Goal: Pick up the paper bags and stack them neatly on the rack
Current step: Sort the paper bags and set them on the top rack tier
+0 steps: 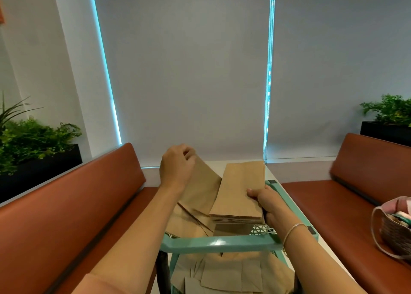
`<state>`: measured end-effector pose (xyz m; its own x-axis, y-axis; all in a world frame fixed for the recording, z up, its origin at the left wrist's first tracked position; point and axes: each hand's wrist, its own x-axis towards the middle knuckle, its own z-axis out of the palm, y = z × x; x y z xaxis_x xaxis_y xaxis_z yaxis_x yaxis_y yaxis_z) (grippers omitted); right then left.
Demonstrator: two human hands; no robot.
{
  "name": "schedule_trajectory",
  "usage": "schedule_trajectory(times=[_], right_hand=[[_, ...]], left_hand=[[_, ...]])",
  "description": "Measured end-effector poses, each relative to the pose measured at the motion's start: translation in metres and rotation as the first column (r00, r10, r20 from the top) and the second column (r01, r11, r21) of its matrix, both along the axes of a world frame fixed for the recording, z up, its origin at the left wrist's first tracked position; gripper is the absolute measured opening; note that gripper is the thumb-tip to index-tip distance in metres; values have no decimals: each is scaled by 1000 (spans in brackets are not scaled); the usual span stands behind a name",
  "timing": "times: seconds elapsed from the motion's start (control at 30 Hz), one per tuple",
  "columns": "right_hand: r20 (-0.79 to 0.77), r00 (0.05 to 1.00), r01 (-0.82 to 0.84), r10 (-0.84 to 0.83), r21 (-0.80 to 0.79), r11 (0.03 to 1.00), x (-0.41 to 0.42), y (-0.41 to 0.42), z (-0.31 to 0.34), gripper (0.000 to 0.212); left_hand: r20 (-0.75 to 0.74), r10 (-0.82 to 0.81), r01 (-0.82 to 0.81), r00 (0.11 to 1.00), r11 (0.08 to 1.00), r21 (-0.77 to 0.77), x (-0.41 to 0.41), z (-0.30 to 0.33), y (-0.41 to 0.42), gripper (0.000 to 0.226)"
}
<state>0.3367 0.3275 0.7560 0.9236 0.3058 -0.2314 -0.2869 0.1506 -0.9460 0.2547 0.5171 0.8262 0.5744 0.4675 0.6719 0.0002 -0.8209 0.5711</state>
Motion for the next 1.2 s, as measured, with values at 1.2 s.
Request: schedule_trajectory(times=[1.2], right_hand=[[286,939,-187,192,-45,981,-19,-5,22,30]], left_hand=[[-149,-552,314,820,653,-689,17,-47,-52,48]])
